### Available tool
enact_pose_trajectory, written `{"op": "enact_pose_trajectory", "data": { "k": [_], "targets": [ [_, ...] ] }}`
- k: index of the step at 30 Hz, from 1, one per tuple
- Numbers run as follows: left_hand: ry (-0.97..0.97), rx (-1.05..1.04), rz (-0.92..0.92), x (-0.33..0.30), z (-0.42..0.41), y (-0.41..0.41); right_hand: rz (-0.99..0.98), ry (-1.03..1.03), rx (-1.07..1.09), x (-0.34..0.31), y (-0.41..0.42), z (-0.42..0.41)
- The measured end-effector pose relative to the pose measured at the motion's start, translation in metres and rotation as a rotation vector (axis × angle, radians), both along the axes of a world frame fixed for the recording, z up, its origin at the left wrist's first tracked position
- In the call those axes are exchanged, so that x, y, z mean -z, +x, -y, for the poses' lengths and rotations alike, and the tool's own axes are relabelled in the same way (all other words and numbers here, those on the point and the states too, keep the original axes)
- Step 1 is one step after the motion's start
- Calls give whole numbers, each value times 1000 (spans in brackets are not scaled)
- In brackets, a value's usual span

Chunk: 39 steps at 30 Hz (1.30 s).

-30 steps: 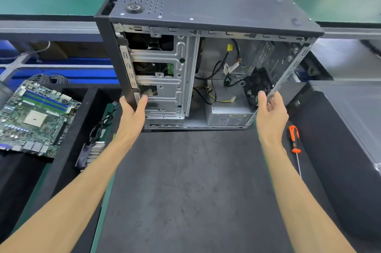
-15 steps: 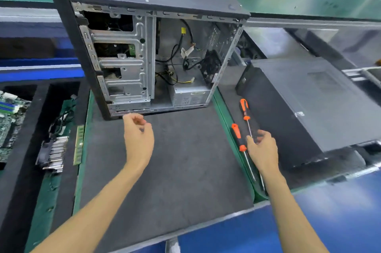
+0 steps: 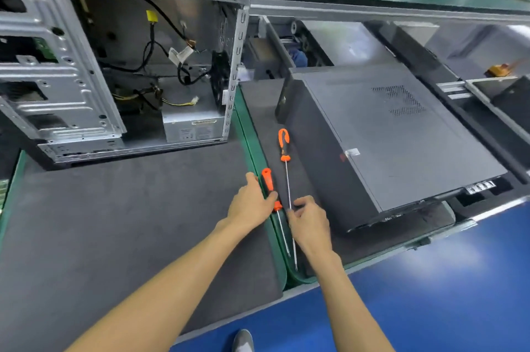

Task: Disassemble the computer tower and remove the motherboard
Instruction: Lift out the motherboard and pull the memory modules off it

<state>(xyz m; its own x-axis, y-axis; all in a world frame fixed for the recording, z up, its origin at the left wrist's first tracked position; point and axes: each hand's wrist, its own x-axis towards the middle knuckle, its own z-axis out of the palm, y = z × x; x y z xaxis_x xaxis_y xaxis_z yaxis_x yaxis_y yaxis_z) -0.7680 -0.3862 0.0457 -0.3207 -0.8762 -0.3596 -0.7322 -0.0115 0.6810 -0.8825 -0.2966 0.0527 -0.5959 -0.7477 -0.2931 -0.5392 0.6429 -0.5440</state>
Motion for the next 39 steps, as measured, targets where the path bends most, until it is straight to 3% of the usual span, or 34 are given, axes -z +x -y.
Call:
{"op": "enact_pose_trajectory", "data": {
  "k": [5, 8, 10, 14, 18, 23, 29, 39],
  "targets": [
    [-101, -106, 133, 12, 0, -28, -67, 19, -96, 9, -9, 11],
    [-57, -182, 95, 11, 6, -29, 185, -63, 28, 11, -12, 19],
    [25, -242, -23, 7, 6, -26, 335, -102, 133, 11, -16, 23],
    [210, -432, -413, -8, 3, -3, 325, -287, 65, 10, -2, 14],
    [197, -520, -610, -34, -7, 48, 308, -463, -149, -1, 40, 5],
    [120, -707, -768, -65, -37, 160, 366, -516, -483, -20, 140, 0],
    [-116, -982, -681, -73, -121, 338, 501, -508, -759, -37, 323, -33],
    [-312, -1564, -362, -41, -296, 584, 720, -210, -1173, -14, 589, -157]
  ]
}}
